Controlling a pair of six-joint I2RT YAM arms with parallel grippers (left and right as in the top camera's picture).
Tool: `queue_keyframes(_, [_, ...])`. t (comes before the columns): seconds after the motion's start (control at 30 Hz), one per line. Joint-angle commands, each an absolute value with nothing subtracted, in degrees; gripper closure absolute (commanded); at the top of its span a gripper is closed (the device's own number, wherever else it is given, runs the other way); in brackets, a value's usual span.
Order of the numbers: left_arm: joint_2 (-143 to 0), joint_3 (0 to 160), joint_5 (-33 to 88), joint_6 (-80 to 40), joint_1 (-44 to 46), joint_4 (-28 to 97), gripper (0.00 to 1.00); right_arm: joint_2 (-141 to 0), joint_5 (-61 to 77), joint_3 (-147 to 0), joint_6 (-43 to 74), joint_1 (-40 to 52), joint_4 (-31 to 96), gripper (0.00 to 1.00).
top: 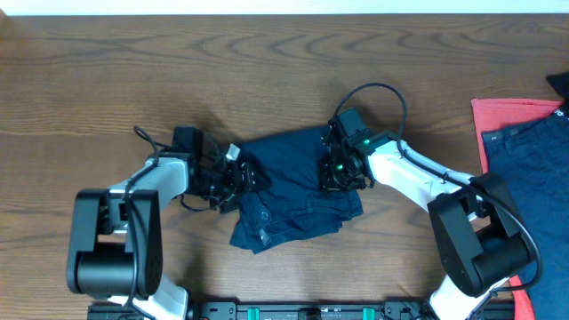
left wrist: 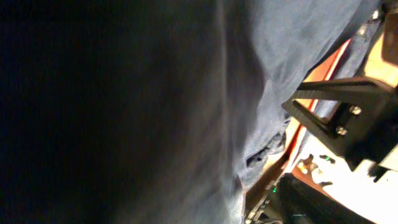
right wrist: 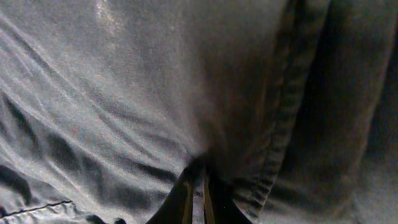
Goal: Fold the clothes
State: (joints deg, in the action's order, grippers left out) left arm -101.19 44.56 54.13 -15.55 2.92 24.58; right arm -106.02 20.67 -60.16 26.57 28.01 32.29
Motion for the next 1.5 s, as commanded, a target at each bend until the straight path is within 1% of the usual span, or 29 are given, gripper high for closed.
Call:
queue_keyframes(0.0, [-105.65, 41.36, 48.16, -15.35, 4.32, 22.11, 0.5, -107.18, 19.94, -59.88, 27.42, 27.81, 32.73, 0.94])
queue_keyframes(0.03, [-105.58, 41.39, 48.86, -15.64, 4.32, 21.89, 0.64, -107.15, 19.99, -59.88, 27.4, 27.81, 32.77, 0.96])
queue_keyframes(0.07, [-105.54, 41.56, 48.95, -16.08, 4.21, 21.98, 0.76, -107.09, 19.97, -59.9, 27.38, 27.81, 32.93, 0.98])
queue_keyframes(0.1, [-105.3, 41.71, 49.1, -16.23, 4.16, 22.2, 0.81, -106.8, 19.92, -59.9, 27.33, 27.79, 33.23, 0.99])
queue_keyframes(0.13, [-105.01, 41.93, 49.12, -16.23, 4.14, 22.46, 0.89, -106.61, 19.86, -59.9, 27.16, 27.7, 33.47, 0.99])
queue_keyframes(0.2, [-103.7, 42.92, 51.77, -16.21, 4.03, 23.68, 0.92, -105.23, 19.84, -59.99, 26.68, 27.2, 34.0, 0.99])
queue_keyframes(0.3, [-100.22, 45.84, 65.23, -16.25, 2.79, 24.53, 0.94, -100.12, 19.73, -60.45, 26.68, 25.1, 35.94, 0.99])
queue_keyframes(0.37, [-97.47, 48.23, 69.14, -16.64, 1.48, 24.56, 0.94, -96.07, 19.75, -60.86, 26.72, 23.51, 36.4, 0.99])
queue_keyframes(0.5, [-91.48, 53.45, 68.42, -17.72, -1.37, 23.35, 0.94, -86.74, 19.55, -61.19, 26.74, 20.49, 34.83, 0.99])
queue_keyframes(0.6, [-88.6, 57.28, 64.9, -21.65, -4.19, 18.15, 0.94, -81.28, 19.44, -61.19, 26.79, 19.29, 33.63, 0.99])
queue_keyframes(0.7, [-88.12, 59.86, 59.75, -27.59, -8.16, 8.73, 0.94, -78.39, 19.33, -61.19, 27.27, 19.09, 33.28, 0.99])
queue_keyframes(0.8, [-88.97, 60.03, 54.19, -35.22, -12.73, -4.4, 0.94, -77.49, 19.51, -61.19, 27.42, 19.25, 33.61, 0.99])
queue_keyframes(0.9, [-91.96, 60.03, 51.46, -41.65, -16.86, -16.69, 0.94, -77.58, 19.49, -61.19, 27.42, 19.42, 34.59, 0.99])
queue_keyframes(1.0, [-96.9, 60.03, 48.27, -45.63, -20.67, -23.49, 0.94, -77.62, 19.49, -61.19, 27.44, 19.75, 35.73, 0.99])
queue_keyframes(1.1, [-103.26, 60.03, 45.54, -48.71, -24.12, -26.41, 0.94, -77.62, 19.49, -61.19, 28.34, 19.94, 37.15, 0.99])
queue_keyframes(1.3, [-118.96, 60.03, 47.88, -60.1, -26.17, -35.73, 0.94, -77.62, 19.46, -61.19, 28.71, 19.94, 38.7, 0.99])
queue_keyframes(1.47, [-124.01, 59.92, 51.16, -62.02, -26.35, -36.07, 0.93, -77.62, 19.46, -61.19, 28.73, 19.94, 39.05, 0.99])
